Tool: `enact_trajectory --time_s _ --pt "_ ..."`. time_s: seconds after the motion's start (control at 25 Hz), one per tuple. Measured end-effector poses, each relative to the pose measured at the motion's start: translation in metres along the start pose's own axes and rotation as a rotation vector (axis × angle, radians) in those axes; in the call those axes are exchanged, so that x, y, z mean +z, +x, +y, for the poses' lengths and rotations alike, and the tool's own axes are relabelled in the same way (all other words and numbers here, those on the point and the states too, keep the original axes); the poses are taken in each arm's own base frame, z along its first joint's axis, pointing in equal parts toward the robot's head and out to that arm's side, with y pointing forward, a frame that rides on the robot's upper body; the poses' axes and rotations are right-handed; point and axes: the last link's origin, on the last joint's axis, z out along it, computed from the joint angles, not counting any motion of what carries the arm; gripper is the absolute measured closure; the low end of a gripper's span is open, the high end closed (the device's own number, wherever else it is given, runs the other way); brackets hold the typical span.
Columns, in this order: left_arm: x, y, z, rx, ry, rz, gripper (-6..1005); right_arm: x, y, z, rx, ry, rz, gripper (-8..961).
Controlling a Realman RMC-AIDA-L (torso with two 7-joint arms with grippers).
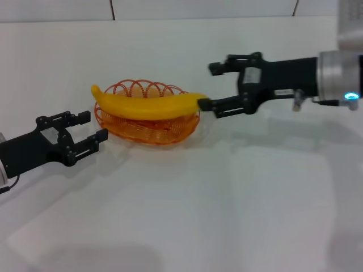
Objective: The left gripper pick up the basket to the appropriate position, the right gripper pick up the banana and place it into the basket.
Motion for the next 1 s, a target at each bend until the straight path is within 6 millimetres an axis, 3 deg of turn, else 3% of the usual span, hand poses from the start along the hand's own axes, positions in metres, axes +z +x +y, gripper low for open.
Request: enact_trajectory --time_s 0.24,0.56,1.0 --pt "0.0 0.0 0.0 -0.001 0.004 0.006 404 -0.023 0.033 -0.005 0.081 0.062 -0.026 64" --pt "-0.001 -0.001 0.0 -0.006 0.01 0.008 404 -0.037 0.064 0.003 0.15 0.084 0.0 66" --pt "-0.003 -0.002 0.0 -0.007 0.01 0.004 403 -0.039 0.083 0.01 0.164 0.072 0.076 69"
